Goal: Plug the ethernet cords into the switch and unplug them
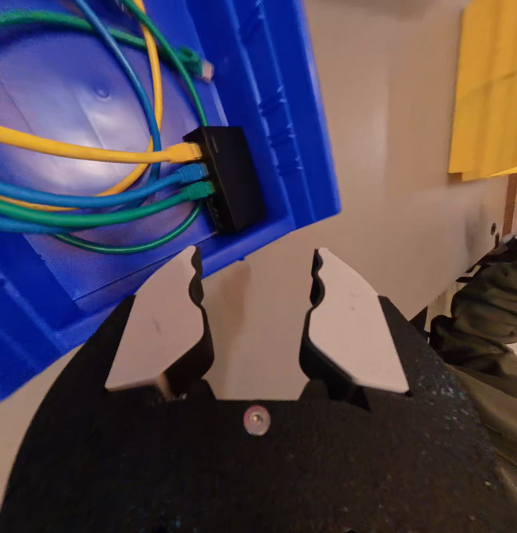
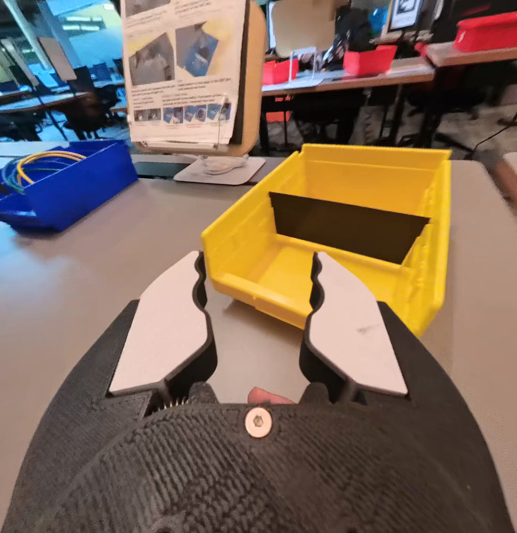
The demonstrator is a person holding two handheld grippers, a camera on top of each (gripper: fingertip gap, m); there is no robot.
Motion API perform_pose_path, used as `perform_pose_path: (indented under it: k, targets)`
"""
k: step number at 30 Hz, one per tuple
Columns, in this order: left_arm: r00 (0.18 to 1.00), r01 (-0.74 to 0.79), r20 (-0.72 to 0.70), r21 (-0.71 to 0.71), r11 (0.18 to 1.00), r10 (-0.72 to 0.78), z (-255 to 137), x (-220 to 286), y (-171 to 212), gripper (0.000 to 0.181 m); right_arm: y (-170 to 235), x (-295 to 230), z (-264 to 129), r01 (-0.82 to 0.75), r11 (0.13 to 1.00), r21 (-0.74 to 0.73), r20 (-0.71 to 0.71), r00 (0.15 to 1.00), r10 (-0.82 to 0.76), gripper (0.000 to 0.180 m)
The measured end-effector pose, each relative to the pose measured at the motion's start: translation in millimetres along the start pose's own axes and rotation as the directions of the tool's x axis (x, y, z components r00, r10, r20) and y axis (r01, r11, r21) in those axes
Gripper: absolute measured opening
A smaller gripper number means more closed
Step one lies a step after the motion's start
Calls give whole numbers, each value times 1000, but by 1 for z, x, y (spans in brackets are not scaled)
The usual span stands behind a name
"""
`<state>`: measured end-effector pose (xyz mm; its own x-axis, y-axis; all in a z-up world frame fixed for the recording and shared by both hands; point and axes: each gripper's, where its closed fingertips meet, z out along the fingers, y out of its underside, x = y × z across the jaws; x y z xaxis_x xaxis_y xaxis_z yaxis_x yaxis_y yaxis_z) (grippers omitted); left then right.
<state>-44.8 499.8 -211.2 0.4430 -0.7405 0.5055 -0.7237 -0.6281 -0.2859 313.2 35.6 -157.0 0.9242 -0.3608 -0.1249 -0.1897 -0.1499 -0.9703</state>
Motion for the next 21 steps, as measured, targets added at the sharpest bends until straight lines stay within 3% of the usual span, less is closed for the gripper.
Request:
perform_pose_path:
  k: [5,6,7,8,14,18,21]
  targets:
    - [982,180,-29,-171,969,-187,41,-18,-1,83,7,-28,-1,21,999,-34,85,996,-18,77]
    - [978,193,-41,-178,965,-203,46,-18,-4,82,7,-30,-2,18,999,-41,96,995,-14,78]
    - [974,207,-59,-176,962,-220,49,-16,-9,67,4,-30,-4,16,999,-37,91,996,-13,79]
    - [967,225,-78,-189,956,-243,51,-12,-12,73,2,-31,-6,21,999,-26,90,996,-18,78]
    - [967,233,-35,-278,932,-253,64,-9,-15,80,0,-45,-7,36,999,-28,144,989,-31,80]
    - [951,287,-32,-280,916,-308,71,-15,-20,78,2,-58,-6,88,995,-40,183,980,-79,80]
    - [948,298,-30,-271,915,-317,74,-21,-22,62,4,-65,-6,122,991,-51,206,972,-109,80]
